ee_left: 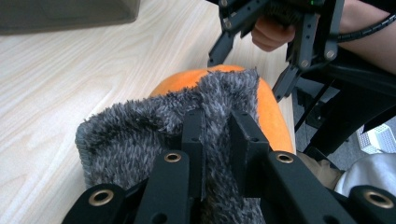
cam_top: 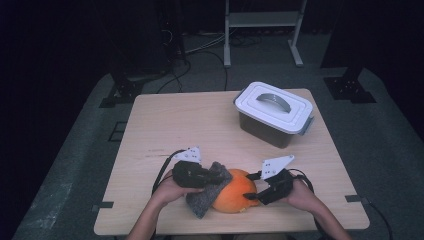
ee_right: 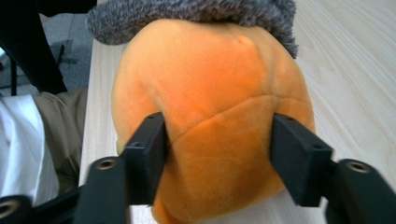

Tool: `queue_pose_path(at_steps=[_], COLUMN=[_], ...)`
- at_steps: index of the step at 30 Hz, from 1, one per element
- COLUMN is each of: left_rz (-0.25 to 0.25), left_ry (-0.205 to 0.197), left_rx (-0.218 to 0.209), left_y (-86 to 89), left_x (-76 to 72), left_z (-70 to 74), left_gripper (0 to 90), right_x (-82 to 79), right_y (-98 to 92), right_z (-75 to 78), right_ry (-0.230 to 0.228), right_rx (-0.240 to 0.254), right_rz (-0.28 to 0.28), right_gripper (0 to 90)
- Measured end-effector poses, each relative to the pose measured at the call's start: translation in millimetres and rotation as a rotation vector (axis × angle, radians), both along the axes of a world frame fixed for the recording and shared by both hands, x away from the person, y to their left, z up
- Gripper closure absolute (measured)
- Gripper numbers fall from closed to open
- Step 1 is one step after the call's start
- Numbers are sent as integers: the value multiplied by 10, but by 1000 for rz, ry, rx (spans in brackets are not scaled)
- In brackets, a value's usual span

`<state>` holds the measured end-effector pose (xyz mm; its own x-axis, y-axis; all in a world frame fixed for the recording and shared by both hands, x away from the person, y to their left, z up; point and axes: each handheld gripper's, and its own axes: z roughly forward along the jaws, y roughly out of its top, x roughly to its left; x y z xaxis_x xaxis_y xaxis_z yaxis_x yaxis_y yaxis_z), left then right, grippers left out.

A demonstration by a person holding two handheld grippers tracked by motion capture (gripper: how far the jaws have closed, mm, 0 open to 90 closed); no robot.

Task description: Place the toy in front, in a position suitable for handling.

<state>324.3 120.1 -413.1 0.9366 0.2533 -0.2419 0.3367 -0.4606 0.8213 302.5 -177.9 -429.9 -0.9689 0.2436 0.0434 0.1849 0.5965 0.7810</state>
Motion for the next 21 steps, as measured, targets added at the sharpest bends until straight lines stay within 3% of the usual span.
queue_pose_path(at_steps=[7,10,13,15,19,21], left_rz=[-14,-1,3,1,-21,-39], left_ry=[18,10,-21,-49,-96,-124], left_rx=[-17,-10,11,29,25,65], left_y=[65,73,41,10,-105,-194], left_x=[-39,-44,-40,-38,-36,-40], left_z=[-44,-39,35,120,319,361], left_gripper=[773,773,778,780,782,781], right_x=[54,45,-4,-22,-48,-59], right_y=[-78,-26,9,5,0,18], right_z=[-38,-47,-13,37,131,170], right_ry=[70,73,15,-16,-77,-82], right_rx=[15,16,11,11,30,33], right_rz=[-2,-6,1,0,-6,-4], right_gripper=[280,322,504,575,628,627])
